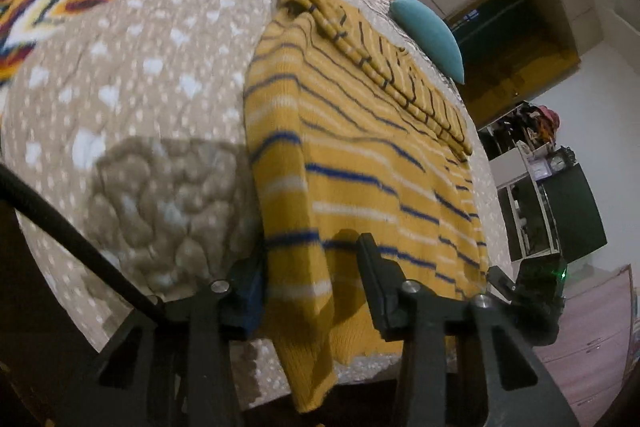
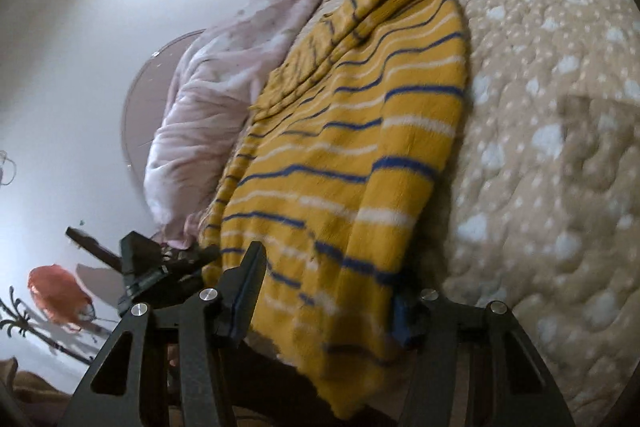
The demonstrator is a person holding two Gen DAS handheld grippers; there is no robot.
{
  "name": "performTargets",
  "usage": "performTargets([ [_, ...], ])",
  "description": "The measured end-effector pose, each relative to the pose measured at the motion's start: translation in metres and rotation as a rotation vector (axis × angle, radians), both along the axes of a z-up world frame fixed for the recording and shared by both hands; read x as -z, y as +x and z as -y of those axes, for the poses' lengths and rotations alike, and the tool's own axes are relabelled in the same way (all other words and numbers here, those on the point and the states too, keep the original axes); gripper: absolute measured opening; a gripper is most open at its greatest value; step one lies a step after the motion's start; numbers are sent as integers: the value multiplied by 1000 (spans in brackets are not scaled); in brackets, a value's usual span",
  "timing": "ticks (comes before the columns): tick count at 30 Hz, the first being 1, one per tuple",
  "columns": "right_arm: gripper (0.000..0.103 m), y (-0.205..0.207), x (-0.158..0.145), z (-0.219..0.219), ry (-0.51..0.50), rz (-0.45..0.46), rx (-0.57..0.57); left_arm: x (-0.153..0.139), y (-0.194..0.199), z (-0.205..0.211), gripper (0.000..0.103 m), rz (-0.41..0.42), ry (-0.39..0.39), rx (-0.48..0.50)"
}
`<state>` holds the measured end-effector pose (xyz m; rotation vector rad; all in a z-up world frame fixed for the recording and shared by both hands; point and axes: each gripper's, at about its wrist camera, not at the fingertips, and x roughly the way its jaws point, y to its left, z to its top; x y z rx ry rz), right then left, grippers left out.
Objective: Fold small clothes
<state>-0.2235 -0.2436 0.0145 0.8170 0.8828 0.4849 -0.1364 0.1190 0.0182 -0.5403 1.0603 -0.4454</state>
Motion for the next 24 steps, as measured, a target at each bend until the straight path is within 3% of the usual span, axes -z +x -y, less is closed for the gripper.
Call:
performTargets([
  [5,57,-20,10,-4,56,-19,-15,3,-3,9,54,17,8,10],
  [10,50,-29,17,-20,21,-44,-29,3,-6,18,55,28,66,-9],
  [11,42,-29,18,-23,7,-48,-22,2,-6,20,52,23,88,-22],
  [14,14,-25,22,-28,-31,-88,-3,-1,-3,24,20,-7,179,-50],
  [15,12,-24,21,-29,-44,-98,1,-5,-4,22,13,-8,169,-42],
  [19,9,-32,-2,-25,-91,-60,-1,-41,-16,7,8,56,169,-54],
  [24,8,-74,-47,-9,-142,9,-3,-87,-57,-9,8,156,113,-19],
])
